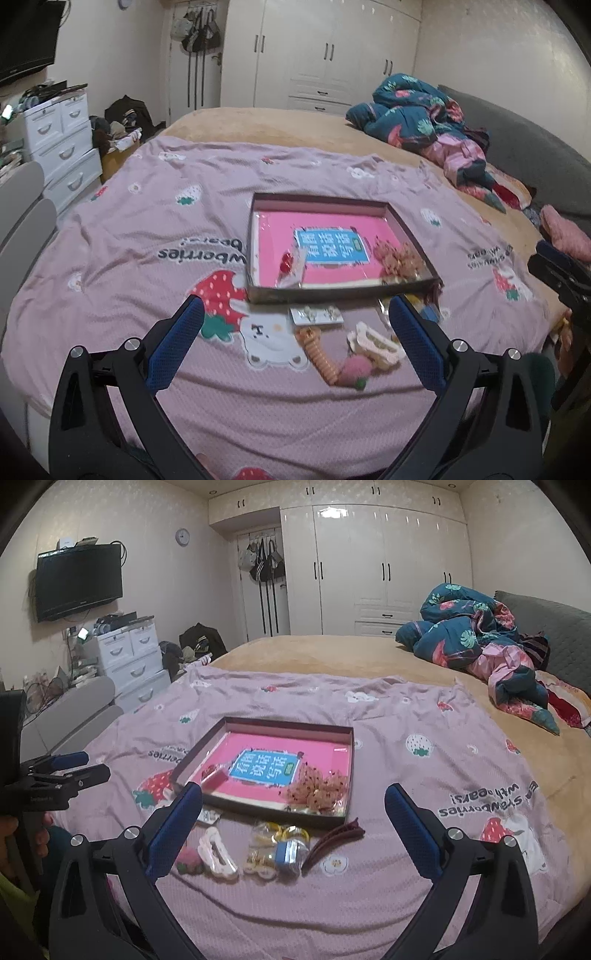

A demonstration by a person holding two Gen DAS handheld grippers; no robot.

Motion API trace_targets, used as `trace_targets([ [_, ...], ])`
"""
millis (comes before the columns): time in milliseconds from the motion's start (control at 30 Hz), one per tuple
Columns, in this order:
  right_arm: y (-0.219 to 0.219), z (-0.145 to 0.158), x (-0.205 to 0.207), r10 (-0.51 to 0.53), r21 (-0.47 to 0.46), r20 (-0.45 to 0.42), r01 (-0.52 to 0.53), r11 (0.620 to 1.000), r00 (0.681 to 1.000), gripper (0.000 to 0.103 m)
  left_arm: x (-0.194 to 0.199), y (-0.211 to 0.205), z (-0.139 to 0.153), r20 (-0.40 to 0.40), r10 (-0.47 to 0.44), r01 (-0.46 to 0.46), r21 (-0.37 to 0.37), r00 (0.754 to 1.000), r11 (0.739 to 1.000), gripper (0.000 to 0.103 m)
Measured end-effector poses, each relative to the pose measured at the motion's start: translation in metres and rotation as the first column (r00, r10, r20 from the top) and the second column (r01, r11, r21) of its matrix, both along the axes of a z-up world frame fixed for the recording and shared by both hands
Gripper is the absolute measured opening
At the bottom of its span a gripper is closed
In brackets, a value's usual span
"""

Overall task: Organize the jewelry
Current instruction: 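Withdraw both tools and move them toward the pink pompom and the bagged blue item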

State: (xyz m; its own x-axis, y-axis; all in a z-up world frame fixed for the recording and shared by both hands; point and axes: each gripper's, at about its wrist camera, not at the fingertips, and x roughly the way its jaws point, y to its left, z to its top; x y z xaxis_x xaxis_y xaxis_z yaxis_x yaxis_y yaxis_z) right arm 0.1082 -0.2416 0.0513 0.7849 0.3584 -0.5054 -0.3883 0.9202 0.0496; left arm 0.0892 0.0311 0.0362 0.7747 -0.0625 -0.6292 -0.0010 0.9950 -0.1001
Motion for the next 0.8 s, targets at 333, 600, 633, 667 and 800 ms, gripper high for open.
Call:
trace_targets([
  [333,-0.004,-0.018,-0.011,0.007,-0.025,-0.039,-0.008,1.0,0.999,0.099,-0.013,-0.018,-0.021,-0.042,-0.048,0.049,0.034,0.998,0.998,0.094],
  [600,-0.005,-0.036,-0.012,0.016,-0.048,-0.091,-0.021,0.999,0.996,0.099,-0.015,-0.026,-0.036,-0.08,-0.088,0.092,0.048,0.993,0.995,0.093],
  [633,-0.005,-0.04,-0.012,0.017,-0.052,-0.099,-0.023,0.998,0.995,0.099,-0.015,-0.027,-0.039,-0.086,-0.094,0.099,0.053,0.992,0.994,0.093],
  [667,-0.005,-0.042,-0.012,0.019,-0.055,-0.104,-0.024,0.998,0.994,0.099,-0.015,-0.029,-0.04,-0.092,-0.1,0.106,0.054,0.991,0.993,0.093],
  [800,-0.003,-0.051,-0.01,0.022,-0.068,-0.126,-0.031,0.997,0.992,0.098,-0.014,-0.039,-0.051,-0.12,-0.136,0.144,0.06,0.983,0.988,0.09],
])
